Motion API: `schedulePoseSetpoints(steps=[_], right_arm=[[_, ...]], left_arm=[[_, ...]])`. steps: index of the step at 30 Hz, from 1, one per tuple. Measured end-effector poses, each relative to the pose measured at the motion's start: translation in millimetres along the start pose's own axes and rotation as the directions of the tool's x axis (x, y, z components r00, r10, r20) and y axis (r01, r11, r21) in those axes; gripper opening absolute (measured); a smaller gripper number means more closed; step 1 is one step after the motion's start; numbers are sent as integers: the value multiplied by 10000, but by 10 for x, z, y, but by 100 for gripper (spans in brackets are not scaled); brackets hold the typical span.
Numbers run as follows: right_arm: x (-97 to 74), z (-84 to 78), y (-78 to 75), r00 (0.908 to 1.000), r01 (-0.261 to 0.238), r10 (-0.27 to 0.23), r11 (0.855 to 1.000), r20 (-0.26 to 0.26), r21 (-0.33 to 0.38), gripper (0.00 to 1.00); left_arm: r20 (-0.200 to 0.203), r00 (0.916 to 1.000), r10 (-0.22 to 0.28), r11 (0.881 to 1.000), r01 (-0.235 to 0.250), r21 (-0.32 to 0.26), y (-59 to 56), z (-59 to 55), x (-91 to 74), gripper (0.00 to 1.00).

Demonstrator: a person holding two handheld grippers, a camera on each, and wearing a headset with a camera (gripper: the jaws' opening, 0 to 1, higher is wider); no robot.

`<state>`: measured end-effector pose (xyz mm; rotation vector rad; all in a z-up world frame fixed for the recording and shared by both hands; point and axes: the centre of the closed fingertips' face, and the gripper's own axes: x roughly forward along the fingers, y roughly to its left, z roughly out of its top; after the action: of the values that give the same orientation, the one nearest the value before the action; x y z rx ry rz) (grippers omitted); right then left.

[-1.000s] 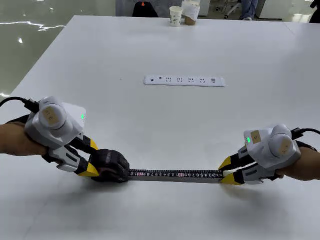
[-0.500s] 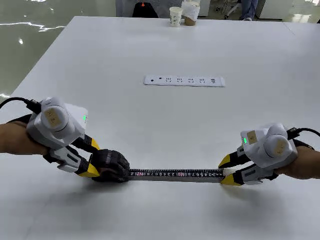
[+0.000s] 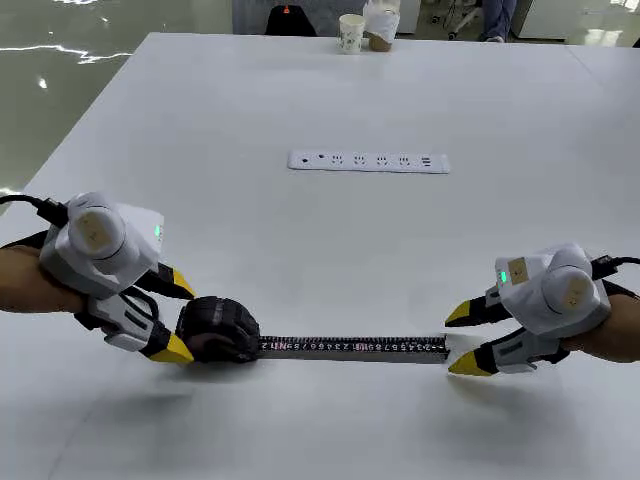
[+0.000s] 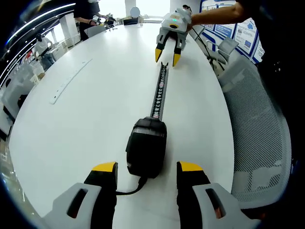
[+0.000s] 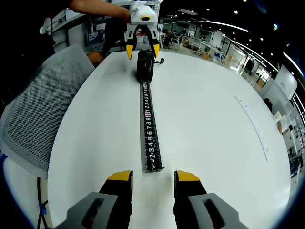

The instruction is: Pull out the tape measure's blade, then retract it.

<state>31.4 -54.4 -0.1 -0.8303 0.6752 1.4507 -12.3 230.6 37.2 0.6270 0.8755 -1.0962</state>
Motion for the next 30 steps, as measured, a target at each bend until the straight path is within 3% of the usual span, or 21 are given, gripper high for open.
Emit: schedulePoseSetpoints(steps=[8, 15, 23, 30], right_arm=[[-46, -38, 59, 9996, 276, -281, 9984, 93, 498, 40], [-91, -4, 114, 9975, 567, -604, 9940, 370, 940, 46], [-146, 16, 208, 9928, 826, -953, 9835, 726, 1607, 51], [-182, 38, 283, 9856, 1083, -1340, 9684, 1028, 2245, 56]], left_arm=[[373, 9990, 239, 9968, -210, -778, -104, -67, -64, 56], [844, 9947, 584, 9882, -456, -1464, -148, -55, -111, 64], [1207, 9893, 819, 9785, -568, -1981, -232, -49, -117, 68], [1645, 9794, 1172, 9644, -726, -2544, -315, 5, -113, 74]])
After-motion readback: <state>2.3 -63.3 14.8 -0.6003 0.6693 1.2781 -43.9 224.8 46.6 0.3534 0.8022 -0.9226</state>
